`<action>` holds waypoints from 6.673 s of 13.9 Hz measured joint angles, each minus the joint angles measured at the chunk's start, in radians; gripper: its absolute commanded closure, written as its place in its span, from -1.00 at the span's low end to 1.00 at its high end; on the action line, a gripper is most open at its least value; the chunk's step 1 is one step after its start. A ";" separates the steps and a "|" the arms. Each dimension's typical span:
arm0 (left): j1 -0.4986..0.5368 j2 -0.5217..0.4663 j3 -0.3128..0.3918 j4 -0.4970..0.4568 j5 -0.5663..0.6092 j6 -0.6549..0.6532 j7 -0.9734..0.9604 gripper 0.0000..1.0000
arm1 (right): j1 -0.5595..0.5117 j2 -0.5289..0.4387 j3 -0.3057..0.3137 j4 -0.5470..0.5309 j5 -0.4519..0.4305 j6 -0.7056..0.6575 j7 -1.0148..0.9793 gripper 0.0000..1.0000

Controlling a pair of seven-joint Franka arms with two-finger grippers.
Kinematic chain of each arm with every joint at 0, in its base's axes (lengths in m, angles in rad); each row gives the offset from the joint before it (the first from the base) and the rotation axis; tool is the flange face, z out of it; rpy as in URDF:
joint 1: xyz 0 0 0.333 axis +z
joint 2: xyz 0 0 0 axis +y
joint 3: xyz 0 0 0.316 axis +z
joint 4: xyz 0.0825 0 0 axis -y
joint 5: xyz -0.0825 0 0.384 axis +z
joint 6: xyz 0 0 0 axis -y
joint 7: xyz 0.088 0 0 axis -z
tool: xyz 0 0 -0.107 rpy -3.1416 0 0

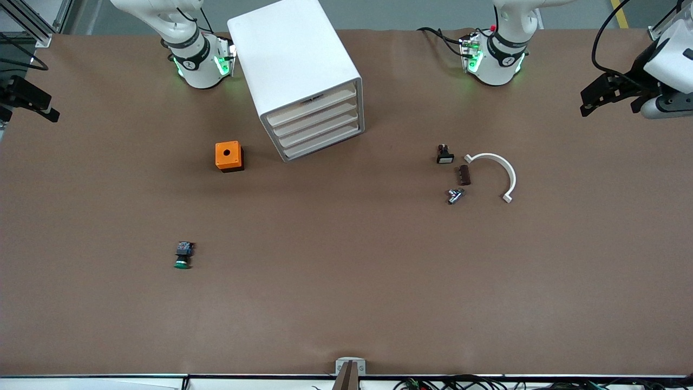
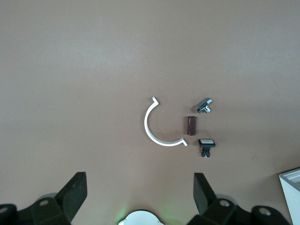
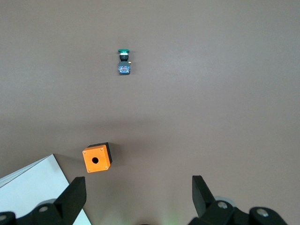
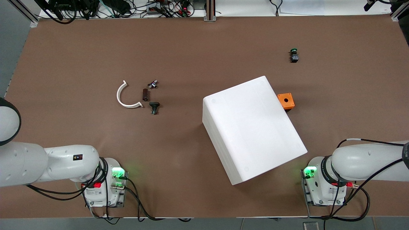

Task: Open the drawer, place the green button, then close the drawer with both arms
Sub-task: 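Move the left gripper toward the cabinet while the right gripper reaches the button, then grasp the green button with the right gripper while the left approaches the drawer, then grip the drawer front with the left gripper while the right lifts the button, then pull the drawer open with the left gripper while the right carries the button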

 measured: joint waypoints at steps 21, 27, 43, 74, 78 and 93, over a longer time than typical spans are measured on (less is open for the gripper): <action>-0.048 0.352 -0.077 0.040 0.034 0.137 -0.184 -1.00 | 0.000 0.047 0.001 0.011 -0.001 0.015 -0.001 -1.00; -0.165 0.489 -0.083 0.081 -0.044 0.151 -0.566 -1.00 | 0.000 0.210 -0.001 0.038 -0.003 0.039 -0.001 -1.00; -0.455 0.853 -0.085 0.187 -0.222 0.320 -1.482 -1.00 | 0.100 0.546 0.005 -0.112 0.010 0.675 0.190 -1.00; -0.681 1.058 -0.082 0.191 -0.900 0.349 -2.196 -0.09 | 0.150 0.795 0.007 -0.178 0.021 1.011 0.309 0.99; -0.708 1.069 -0.081 0.193 -0.900 0.350 -2.196 0.41 | 0.163 0.763 0.015 -0.157 0.046 0.938 0.393 0.99; -0.656 1.064 0.103 0.331 -0.905 0.259 -2.097 0.80 | 0.455 0.553 0.034 -0.117 0.075 0.680 1.007 0.99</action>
